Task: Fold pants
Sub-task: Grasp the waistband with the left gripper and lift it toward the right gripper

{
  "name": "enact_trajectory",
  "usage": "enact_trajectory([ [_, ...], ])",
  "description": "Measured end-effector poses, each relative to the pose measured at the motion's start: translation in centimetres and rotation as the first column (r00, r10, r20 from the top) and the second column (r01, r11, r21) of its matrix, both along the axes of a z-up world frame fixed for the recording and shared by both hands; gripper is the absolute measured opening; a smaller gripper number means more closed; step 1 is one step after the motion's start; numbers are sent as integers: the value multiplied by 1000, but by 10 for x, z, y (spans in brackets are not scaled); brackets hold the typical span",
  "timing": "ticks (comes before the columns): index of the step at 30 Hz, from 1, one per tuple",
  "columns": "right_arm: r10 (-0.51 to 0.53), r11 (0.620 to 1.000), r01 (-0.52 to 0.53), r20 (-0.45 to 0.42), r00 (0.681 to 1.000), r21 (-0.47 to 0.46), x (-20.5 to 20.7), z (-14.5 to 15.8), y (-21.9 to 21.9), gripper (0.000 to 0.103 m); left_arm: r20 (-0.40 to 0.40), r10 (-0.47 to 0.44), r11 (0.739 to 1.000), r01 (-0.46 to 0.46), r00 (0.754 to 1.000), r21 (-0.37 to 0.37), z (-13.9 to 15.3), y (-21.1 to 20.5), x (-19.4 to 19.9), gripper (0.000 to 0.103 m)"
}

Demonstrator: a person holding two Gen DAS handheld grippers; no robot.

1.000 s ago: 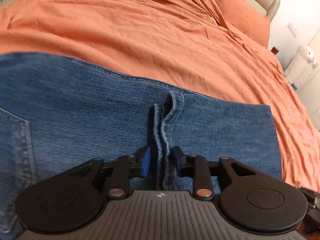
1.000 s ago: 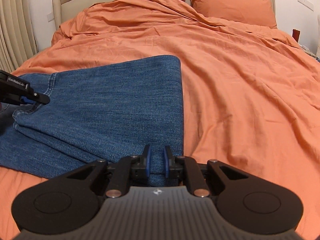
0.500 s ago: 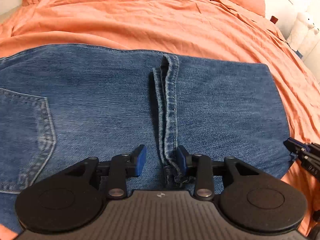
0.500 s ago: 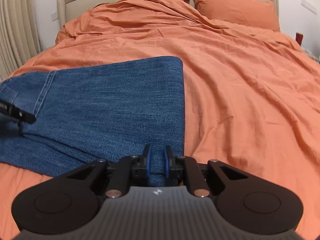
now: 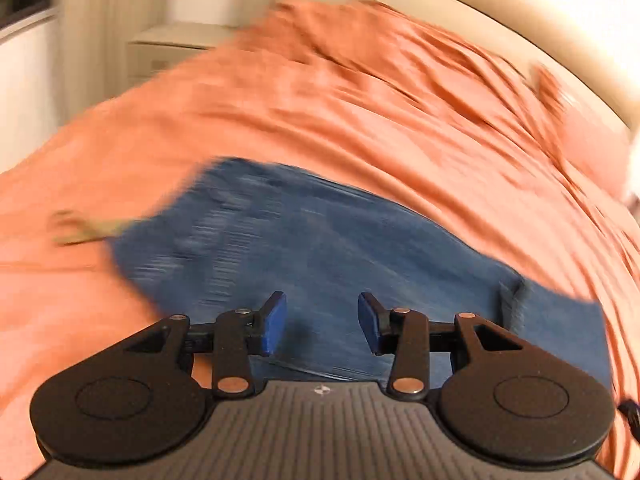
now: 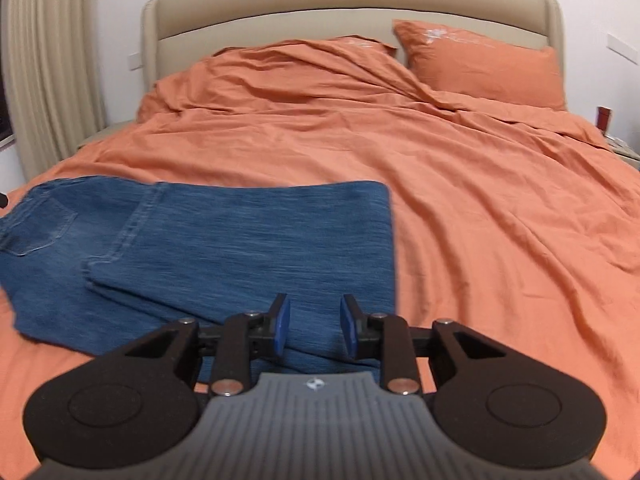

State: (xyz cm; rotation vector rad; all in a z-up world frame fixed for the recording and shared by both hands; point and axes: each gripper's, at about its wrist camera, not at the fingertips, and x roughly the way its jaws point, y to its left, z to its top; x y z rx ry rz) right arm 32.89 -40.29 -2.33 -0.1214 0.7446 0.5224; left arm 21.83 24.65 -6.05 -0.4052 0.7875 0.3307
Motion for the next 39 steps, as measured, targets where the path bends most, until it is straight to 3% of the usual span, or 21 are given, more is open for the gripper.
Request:
enact_trajectory([
  [2, 23, 1000, -23, -3, 1000, -4, -4, 6, 9, 24, 2, 82, 996, -82, 997, -45, -2, 26, -10, 49],
  [4, 51, 999, -51, -8, 999, -7, -7, 11, 21, 24, 12, 166, 973, -162, 986, -164, -11, 55, -23, 49],
  [8, 112, 994, -112, -30, 993, -8, -11, 17, 54, 24, 48, 323, 877, -279, 945, -392, -42, 100, -42, 53],
  [13, 253, 964, -254, -31, 967, -81, -9, 19, 112, 24, 69, 404, 771, -299, 912, -562, -83, 125, -43, 57],
  [16, 331, 930, -332, -38, 943, -158, -1, 18, 146, 21, 76, 407, 741, -281, 910, -609, -102, 133, -35, 59],
  [22, 456, 849, -454, -58, 888, -270, 36, 3, 206, 20, 86, 410, 734, -272, 908, -622, -121, 142, -24, 59],
  [29, 489, 814, -502, -120, 864, -293, 85, -26, 263, 6, 137, 412, 740, -243, 901, -627, -130, 145, -27, 58],
  [31, 499, 806, -530, -181, 848, -264, 93, -39, 271, 0, 143, 405, 746, -236, 903, -623, -129, 145, -27, 49],
  [34, 488, 794, -539, -232, 841, -282, 98, -53, 279, 0, 136, 398, 761, -244, 907, -601, -128, 145, -27, 37],
  [39, 433, 830, -499, -274, 859, -250, 105, -54, 279, 0, 147, 394, 799, -259, 907, -543, -114, 135, -25, 21],
])
